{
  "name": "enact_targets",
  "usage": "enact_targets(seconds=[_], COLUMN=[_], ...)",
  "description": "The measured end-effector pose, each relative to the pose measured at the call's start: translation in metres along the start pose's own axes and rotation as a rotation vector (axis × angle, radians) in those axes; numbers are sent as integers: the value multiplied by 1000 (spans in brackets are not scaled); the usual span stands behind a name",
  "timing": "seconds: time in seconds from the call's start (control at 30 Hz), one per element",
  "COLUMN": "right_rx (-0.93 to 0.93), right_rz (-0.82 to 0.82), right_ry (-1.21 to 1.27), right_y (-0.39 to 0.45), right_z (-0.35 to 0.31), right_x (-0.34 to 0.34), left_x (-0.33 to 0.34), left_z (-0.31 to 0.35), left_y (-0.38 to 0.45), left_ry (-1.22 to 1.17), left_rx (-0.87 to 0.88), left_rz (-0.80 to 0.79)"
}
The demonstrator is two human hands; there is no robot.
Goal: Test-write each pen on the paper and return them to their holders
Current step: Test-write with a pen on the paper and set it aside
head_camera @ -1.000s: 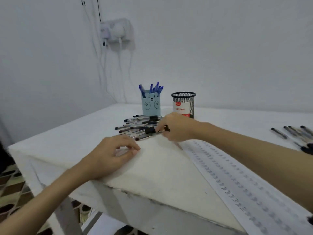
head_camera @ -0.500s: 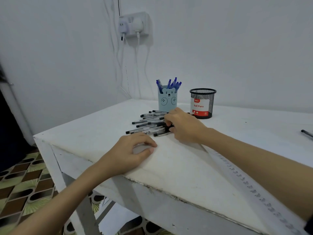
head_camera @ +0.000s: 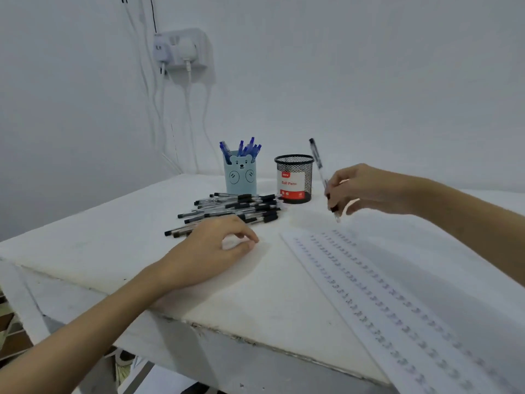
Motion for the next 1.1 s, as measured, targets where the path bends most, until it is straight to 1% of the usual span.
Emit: enact_targets(seconds=[0.07, 0.13, 0.23, 0.3, 0.4, 0.53, 0.67, 0.8, 0.87, 0.93, 1.0, 1.1], right_rx=[70, 119, 167, 169, 170, 162, 105, 77, 98, 98, 78, 63], right_rz=[-29, -1, 83, 133, 225, 239, 245, 241, 235, 194, 156, 139], right_ry=[280, 512, 751, 854, 824, 791, 737, 873, 976, 1045, 1091, 1096], right_y=[-10, -18, -27, -30, -34, -33, -32, -35, -37, -39, -39, -36], right_z=[17, 34, 51, 55, 60, 62, 57, 51, 52, 48, 45, 42], right_x=[-11, -21, -30, -33, -43, -51, -57, -62, -63, -60, -57, -53], left_x=[18, 41, 71, 85, 102, 100, 95, 96, 99, 101, 103, 104], left_z=[13, 26, 39, 45, 52, 50, 50, 51, 51, 51, 50, 49], left_y=[21, 46, 75, 83, 86, 84, 80, 78, 76, 75, 75, 74], left_ry=[-4, -14, -18, -25, -53, -27, -15, -68, -59, -46, -49, -54], left_rx=[35, 58, 59, 58, 75, 102, 103, 77, 68, 58, 45, 40], left_rz=[-44, -109, -206, -276, -330, -279, -244, -224, -241, -264, -278, -286])
Point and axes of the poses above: each hand's wrist, its own y-axis towards the middle knuckle, its own x-axis out of the palm, z = x × y, the point moved 10 cm from there along y, towards the middle knuckle, and after that the axes turned 3 degrees about x, right-handed, at the moved point
